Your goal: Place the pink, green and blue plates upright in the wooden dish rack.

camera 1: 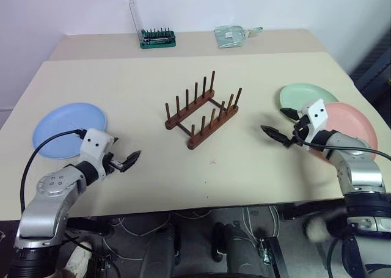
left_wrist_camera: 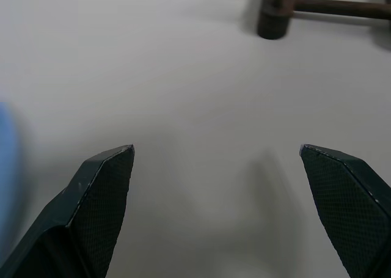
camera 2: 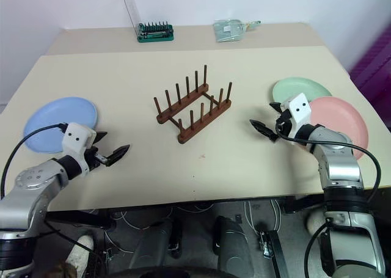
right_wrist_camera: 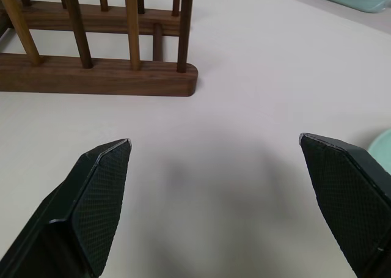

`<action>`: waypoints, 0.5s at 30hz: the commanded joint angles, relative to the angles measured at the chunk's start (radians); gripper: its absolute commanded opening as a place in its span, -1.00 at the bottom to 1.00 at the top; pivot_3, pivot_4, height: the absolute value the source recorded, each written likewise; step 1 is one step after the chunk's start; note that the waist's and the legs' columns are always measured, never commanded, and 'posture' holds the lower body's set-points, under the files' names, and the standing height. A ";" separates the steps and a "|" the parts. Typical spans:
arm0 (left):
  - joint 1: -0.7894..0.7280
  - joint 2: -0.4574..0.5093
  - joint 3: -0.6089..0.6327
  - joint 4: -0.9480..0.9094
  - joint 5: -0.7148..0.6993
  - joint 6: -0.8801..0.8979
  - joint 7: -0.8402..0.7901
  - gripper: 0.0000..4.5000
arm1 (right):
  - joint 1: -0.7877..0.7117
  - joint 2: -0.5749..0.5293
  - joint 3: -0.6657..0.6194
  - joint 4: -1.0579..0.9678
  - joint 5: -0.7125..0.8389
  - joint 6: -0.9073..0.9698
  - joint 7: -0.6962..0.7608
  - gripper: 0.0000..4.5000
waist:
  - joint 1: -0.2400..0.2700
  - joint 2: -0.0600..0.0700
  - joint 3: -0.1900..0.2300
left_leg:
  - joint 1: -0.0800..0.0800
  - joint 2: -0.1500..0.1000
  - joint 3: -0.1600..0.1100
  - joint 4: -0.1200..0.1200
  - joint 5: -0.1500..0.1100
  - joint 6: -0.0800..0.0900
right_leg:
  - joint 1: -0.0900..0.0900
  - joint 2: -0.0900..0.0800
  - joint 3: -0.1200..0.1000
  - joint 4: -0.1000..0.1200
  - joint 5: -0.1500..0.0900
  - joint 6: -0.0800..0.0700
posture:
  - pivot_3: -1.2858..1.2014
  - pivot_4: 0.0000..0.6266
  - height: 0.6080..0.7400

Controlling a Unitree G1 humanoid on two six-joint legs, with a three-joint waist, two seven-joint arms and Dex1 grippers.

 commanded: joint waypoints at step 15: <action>-0.178 -0.079 -0.423 -0.007 0.075 -0.013 -0.082 0.98 | -0.006 0.038 0.008 -0.111 -0.009 -0.009 -0.044 1.00 | 0.002 0.000 0.000 | 0.000 0.000 0.000 0.000 0.000 0.000 | 0.000 0.000 0.000 0.000 0.000 0.001 | 0.03 -0.52 0.84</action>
